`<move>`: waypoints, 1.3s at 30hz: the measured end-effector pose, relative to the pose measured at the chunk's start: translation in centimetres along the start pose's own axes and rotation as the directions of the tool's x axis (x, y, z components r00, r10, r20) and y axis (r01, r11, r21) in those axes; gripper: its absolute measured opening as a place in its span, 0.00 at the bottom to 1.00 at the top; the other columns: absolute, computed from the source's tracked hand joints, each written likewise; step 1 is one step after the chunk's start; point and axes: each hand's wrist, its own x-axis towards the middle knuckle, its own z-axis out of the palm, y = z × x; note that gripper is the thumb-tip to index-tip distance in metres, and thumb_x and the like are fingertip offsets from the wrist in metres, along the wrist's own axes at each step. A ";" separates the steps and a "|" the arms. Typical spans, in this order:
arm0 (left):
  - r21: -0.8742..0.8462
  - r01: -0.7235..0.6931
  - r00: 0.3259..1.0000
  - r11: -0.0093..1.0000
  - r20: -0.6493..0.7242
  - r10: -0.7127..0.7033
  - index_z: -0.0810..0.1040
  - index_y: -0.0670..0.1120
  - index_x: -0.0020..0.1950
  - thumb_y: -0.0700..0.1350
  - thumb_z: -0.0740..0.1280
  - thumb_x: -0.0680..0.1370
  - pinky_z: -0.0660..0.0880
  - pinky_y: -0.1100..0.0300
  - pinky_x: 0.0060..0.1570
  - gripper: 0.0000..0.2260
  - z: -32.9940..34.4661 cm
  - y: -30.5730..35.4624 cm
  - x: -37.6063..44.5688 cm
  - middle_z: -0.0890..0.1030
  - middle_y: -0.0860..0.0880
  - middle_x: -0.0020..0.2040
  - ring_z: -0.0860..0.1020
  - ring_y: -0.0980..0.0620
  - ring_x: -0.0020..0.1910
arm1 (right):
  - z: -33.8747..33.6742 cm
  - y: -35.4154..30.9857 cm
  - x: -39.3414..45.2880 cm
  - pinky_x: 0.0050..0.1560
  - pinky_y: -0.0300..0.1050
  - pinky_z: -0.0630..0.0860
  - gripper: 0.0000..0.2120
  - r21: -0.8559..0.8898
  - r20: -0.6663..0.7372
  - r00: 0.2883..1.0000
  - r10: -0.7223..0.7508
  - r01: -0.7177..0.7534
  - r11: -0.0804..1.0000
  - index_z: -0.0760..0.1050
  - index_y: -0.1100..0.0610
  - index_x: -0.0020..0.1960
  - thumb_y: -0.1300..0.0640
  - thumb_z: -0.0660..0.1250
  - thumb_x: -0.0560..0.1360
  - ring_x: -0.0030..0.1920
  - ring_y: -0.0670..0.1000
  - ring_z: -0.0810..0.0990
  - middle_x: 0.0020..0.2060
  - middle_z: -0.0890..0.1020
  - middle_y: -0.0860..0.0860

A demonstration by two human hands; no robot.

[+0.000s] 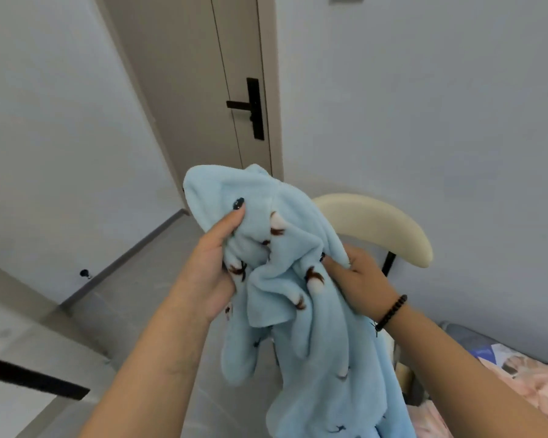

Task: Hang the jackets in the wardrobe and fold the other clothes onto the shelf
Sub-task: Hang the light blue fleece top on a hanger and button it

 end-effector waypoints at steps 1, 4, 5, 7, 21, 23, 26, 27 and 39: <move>0.098 -0.020 1.000 0.995 0.013 0.019 0.81 0.47 0.62 0.53 0.68 0.76 0.79 0.53 0.53 0.18 -0.8 0.4 -0.5 0.81 0.44 0.62 0.79 0.45 0.61 | 0.8 -0.9 0.6 0.39 0.46 0.70 0.14 0.054 -0.030 1.000 0.002 0.000 0.999 0.71 0.70 0.42 0.59 0.63 0.79 0.36 0.50 0.72 0.36 0.76 0.65; 0.357 -0.071 0.997 0.931 0.052 0.056 0.74 0.48 0.69 0.53 0.73 0.72 0.77 0.52 0.58 0.26 -3.6 0.8 -2.4 0.80 0.47 0.64 0.78 0.47 0.63 | 3.2 -3.5 2.4 0.37 0.43 0.68 0.15 0.192 -0.064 0.998 0.025 -0.012 0.981 0.68 0.67 0.37 0.58 0.63 0.78 0.35 0.48 0.69 0.32 0.71 0.54; 0.400 -0.068 0.996 0.914 0.074 0.041 0.70 0.49 0.71 0.53 0.75 0.71 0.76 0.51 0.60 0.31 -4.7 0.8 -3.1 0.79 0.49 0.65 0.77 0.48 0.64 | 4.1 -4.3 2.9 0.38 0.43 0.67 0.15 0.227 -0.057 0.998 0.036 -0.022 0.974 0.68 0.67 0.37 0.58 0.63 0.78 0.35 0.48 0.69 0.33 0.71 0.53; 0.487 -0.105 0.992 0.867 0.110 0.058 0.69 0.54 0.71 0.52 0.77 0.70 0.77 0.57 0.57 0.32 -6.3 1.0 -4.5 0.79 0.53 0.65 0.77 0.53 0.63 | 6.2 -5.5 3.8 0.39 0.44 0.68 0.15 0.287 -0.020 0.998 0.061 -0.052 0.957 0.70 0.67 0.38 0.57 0.64 0.78 0.36 0.49 0.69 0.34 0.72 0.54; 0.367 -0.156 0.811 0.917 -0.482 0.330 0.85 0.53 0.45 0.43 0.68 0.76 0.81 0.57 0.38 0.07 -18.4 8.1 -12.3 0.86 0.48 0.46 0.85 0.49 0.45 | 22.9 -13.8 3.0 0.43 0.32 0.68 0.09 -0.036 -0.248 0.959 -0.133 0.128 0.991 0.71 0.50 0.53 0.58 0.67 0.75 0.44 0.41 0.73 0.49 0.73 0.47; 0.298 -0.160 0.768 0.941 -0.561 0.308 0.85 0.51 0.44 0.44 0.69 0.75 0.81 0.56 0.37 0.06 -20.3 9.8 -13.6 0.86 0.48 0.45 0.85 0.48 0.43 | 25.0 -16.3 0.4 0.42 0.31 0.67 0.10 -0.192 -0.285 0.837 -0.468 0.428 0.883 0.71 0.52 0.49 0.63 0.65 0.71 0.42 0.43 0.71 0.43 0.71 0.46; 0.233 -0.137 0.724 0.963 -0.639 0.257 0.85 0.49 0.48 0.46 0.71 0.74 0.81 0.49 0.47 0.05 -23.3 12.6 -15.1 0.86 0.47 0.44 0.85 0.47 0.45 | 29.4 -17.9 -3.1 0.45 0.32 0.69 0.11 -0.264 -0.009 0.788 -0.615 0.592 0.762 0.72 0.52 0.53 0.52 0.65 0.72 0.45 0.42 0.71 0.44 0.70 0.44; 0.238 -0.130 0.718 0.963 -0.647 0.257 0.85 0.48 0.48 0.46 0.72 0.74 0.81 0.49 0.47 0.05 -24.1 13.4 -15.6 0.86 0.47 0.44 0.85 0.46 0.44 | 31.0 -18.2 -3.7 0.49 0.31 0.69 0.18 -0.280 0.080 0.819 -0.569 0.566 0.775 0.71 0.52 0.58 0.46 0.65 0.71 0.49 0.42 0.71 0.49 0.70 0.43; 0.297 -0.093 0.596 0.950 -0.748 0.293 0.84 0.49 0.48 0.45 0.75 0.70 0.81 0.55 0.42 0.08 -33.5 19.8 -27.3 0.86 0.47 0.42 0.85 0.47 0.41 | 42.2 -22.0 -0.6 0.39 0.54 0.78 0.25 -0.390 0.321 0.790 -0.522 0.612 0.688 0.70 0.56 0.67 0.63 0.69 0.70 0.41 0.58 0.77 0.51 0.73 0.53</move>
